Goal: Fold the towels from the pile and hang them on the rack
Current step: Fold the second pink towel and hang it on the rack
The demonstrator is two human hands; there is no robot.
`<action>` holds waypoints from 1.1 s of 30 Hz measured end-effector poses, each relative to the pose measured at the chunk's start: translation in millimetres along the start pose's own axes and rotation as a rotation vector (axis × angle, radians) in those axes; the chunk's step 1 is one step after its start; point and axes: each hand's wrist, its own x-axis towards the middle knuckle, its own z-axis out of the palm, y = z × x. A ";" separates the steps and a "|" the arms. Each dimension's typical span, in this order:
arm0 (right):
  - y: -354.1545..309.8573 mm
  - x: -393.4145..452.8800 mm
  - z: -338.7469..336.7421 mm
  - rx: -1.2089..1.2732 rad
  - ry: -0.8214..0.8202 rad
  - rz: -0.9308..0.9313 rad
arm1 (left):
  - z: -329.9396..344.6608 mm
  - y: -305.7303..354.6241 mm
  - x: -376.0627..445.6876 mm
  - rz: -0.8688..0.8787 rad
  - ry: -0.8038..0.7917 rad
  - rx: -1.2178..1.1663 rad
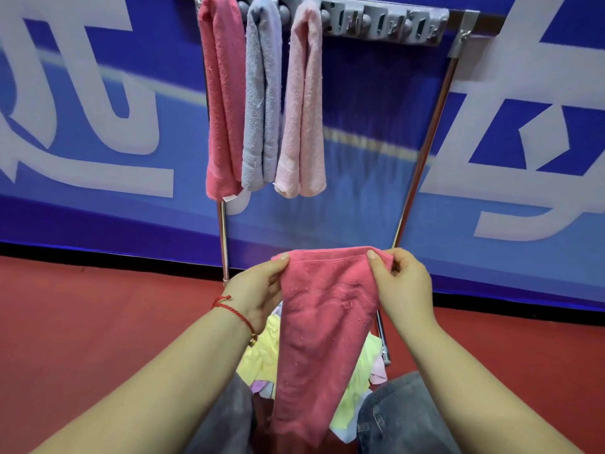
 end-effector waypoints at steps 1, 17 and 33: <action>-3.0 -4.4 3.6 0.025 0.015 0.017 | 4.4 -3.5 -1.2 0.016 0.009 -0.042; -42.8 -56.3 33.9 0.493 -0.220 0.157 | 23.3 -38.6 -26.6 0.454 -0.014 0.155; -34.2 -50.9 21.3 0.539 -0.254 0.282 | -5.3 -16.3 -11.5 0.513 -0.195 0.416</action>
